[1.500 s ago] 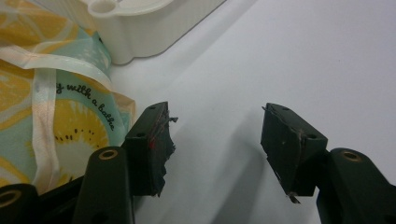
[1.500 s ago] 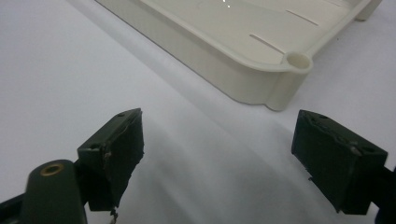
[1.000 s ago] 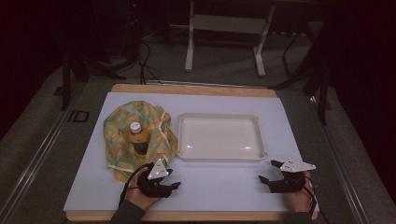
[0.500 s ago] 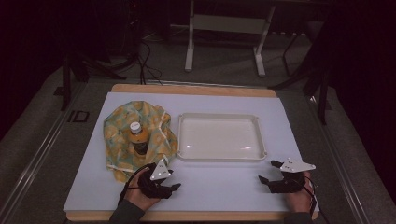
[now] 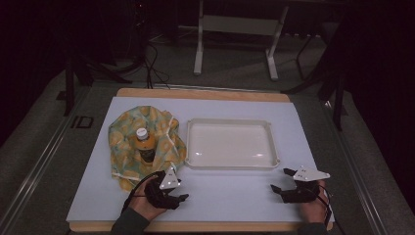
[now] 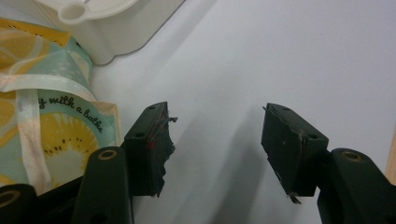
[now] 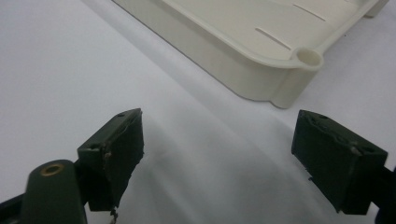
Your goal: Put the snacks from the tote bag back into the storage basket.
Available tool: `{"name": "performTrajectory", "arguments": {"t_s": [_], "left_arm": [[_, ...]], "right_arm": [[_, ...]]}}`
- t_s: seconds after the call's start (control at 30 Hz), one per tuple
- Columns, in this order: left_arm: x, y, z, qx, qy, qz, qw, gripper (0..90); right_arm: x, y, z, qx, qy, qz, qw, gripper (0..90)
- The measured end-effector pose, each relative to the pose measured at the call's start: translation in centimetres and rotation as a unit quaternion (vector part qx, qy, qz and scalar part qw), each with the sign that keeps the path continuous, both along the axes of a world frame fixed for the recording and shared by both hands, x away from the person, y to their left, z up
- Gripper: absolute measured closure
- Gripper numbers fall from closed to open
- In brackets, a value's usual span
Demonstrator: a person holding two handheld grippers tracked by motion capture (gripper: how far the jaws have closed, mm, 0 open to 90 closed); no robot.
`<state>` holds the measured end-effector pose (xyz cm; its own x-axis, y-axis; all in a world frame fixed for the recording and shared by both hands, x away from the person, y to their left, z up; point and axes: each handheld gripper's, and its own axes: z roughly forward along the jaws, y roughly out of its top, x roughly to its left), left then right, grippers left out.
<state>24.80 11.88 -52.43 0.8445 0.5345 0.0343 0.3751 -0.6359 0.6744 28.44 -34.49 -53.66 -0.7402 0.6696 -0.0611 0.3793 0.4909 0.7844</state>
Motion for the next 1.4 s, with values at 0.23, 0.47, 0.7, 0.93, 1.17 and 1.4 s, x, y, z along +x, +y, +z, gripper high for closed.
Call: {"name": "performTrajectory", "arguments": {"t_s": [0.23,0.47,0.7,0.93,1.17,1.4], "left_arm": [[-0.1,0.3,0.8,0.011,-0.006,-0.004,0.9999,42.1],[0.0,0.5,1.5,0.022,-0.004,-0.013,0.9997,42.0],[0.2,0.2,2.1,0.041,-0.003,-0.024,0.9989,42.5],[0.2,0.4,3.2,0.053,-0.005,-0.030,0.9981,43.1],[0.0,0.5,3.7,0.066,-0.006,-0.035,0.9972,43.4],[0.2,0.5,3.9,0.080,0.004,-0.045,0.9958,43.5]], "right_arm": [[0.0,0.0,0.0,0.000,-0.001,-0.001,1.0000,16.5],[-0.1,0.0,0.0,0.000,-0.007,-0.002,1.0000,16.4],[-0.2,-0.2,0.1,0.010,-0.009,-0.004,0.9999,16.4],[-0.2,-0.2,0.1,0.009,-0.012,-0.005,0.9999,15.8],[-0.3,-0.1,0.1,0.007,-0.017,-0.007,0.9998,16.0],[-0.4,-0.1,0.1,0.005,-0.019,-0.008,0.9998,16.0]]}}
